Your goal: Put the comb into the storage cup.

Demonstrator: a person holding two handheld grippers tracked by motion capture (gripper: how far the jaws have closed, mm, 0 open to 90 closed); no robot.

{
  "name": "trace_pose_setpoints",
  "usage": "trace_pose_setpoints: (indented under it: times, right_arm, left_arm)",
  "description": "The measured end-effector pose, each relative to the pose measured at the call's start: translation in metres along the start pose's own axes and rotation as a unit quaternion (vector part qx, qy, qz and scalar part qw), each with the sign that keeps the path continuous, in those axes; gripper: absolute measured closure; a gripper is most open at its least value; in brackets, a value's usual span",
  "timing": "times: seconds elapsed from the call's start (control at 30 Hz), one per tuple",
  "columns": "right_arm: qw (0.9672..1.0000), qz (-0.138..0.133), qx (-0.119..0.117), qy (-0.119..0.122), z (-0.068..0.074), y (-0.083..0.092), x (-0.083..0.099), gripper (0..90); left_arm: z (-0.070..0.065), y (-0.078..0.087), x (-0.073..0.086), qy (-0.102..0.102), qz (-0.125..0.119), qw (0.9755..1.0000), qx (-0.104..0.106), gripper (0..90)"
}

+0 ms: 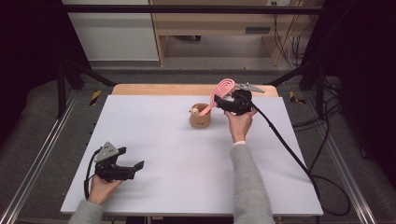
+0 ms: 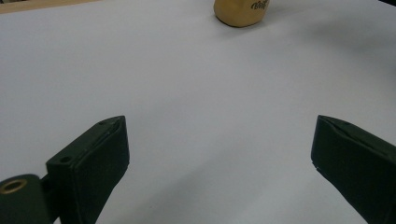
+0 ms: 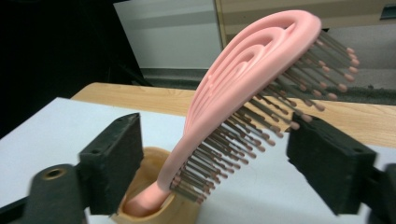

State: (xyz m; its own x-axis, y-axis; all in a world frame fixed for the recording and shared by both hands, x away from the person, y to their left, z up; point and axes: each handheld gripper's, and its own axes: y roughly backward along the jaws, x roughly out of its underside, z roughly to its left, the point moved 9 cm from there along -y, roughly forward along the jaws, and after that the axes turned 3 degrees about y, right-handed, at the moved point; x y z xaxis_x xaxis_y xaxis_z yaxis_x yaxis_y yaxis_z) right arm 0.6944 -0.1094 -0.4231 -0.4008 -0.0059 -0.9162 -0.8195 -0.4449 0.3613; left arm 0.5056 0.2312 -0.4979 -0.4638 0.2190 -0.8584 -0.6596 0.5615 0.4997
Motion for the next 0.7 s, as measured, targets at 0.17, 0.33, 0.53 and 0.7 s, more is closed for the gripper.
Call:
trace_pose_setpoints:
  times: [0.17,0.33,0.53,0.7]
  right_arm:
    - [0.9999,-0.004,0.0,0.016,0.001,0.009,0.002,4.6]
    - [0.9995,-0.009,-0.02,0.024,0.007,0.02,0.002,1.3]
    - [0.9986,-0.014,-0.041,0.03,0.017,0.033,0.0,0.4]
    - [0.9977,-0.02,-0.052,0.039,0.022,0.044,-0.002,0.3]
  left_arm:
    - [0.0,0.0,0.0,0.001,-0.001,1.0,0.0,4.4]
    - [0.0,-0.001,0.0,0.0,0.001,1.0,0.0,4.4]
    - [-0.001,-0.001,0.0,0.002,0.001,1.0,0.002,4.3]
    - [0.0,0.0,0.0,0.003,0.0,1.0,0.001,4.3]
